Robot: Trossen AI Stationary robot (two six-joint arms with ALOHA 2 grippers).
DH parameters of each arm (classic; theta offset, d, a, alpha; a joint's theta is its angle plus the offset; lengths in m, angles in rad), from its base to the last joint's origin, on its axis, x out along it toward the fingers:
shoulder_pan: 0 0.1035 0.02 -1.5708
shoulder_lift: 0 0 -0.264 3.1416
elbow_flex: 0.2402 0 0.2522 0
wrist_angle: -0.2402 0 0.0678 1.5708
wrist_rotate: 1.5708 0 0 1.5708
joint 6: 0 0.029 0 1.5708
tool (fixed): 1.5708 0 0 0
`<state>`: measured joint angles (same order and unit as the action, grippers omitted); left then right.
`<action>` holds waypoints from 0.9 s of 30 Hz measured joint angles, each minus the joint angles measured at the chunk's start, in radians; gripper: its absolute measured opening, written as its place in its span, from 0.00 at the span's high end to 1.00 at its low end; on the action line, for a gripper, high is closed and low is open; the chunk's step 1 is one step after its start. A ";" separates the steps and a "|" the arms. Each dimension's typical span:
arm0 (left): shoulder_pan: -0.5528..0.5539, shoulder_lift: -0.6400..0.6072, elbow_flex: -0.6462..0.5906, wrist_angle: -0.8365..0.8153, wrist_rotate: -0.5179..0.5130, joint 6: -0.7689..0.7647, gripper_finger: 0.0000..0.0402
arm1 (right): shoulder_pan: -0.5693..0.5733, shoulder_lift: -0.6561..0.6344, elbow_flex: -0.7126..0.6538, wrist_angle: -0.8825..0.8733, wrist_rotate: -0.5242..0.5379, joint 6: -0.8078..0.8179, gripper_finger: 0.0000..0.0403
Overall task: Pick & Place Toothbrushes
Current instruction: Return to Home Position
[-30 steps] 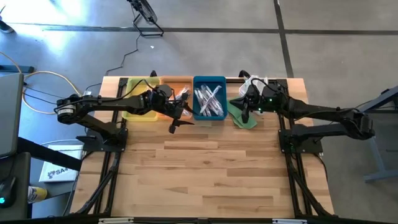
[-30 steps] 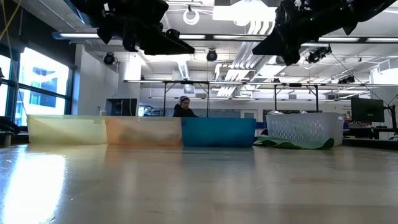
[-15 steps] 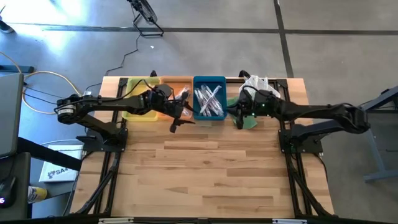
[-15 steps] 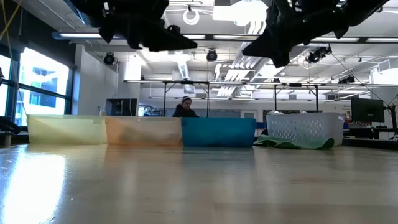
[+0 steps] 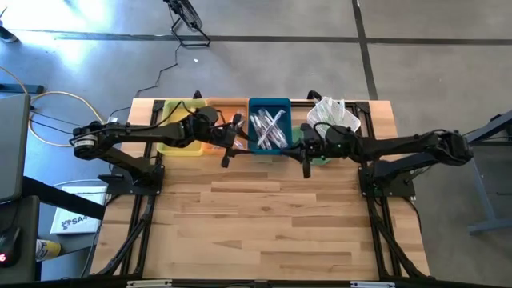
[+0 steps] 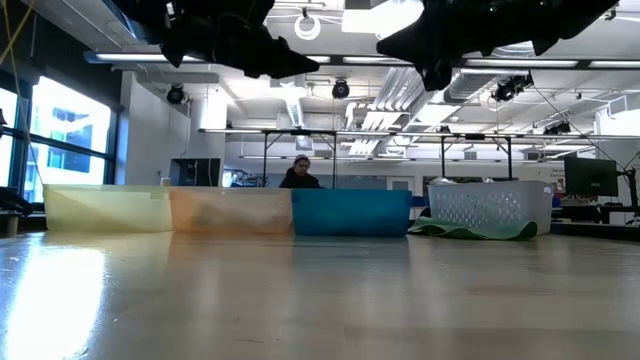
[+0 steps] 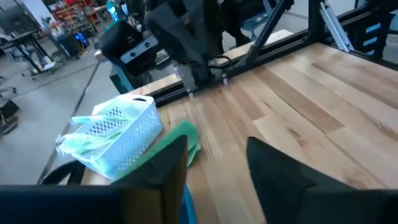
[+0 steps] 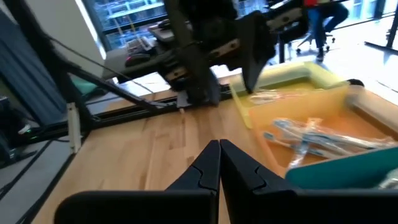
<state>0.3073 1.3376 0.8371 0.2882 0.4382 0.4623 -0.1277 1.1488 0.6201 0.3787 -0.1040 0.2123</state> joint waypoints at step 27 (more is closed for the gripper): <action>-0.080 -0.394 -0.164 -0.247 -0.243 0.187 1.00 | 0.080 -0.252 0.000 -0.166 0.106 -0.112 1.00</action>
<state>0.2272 0.9440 0.6727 0.0415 0.1954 0.6493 -0.0475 0.8972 0.6197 0.2124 0.0016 0.1003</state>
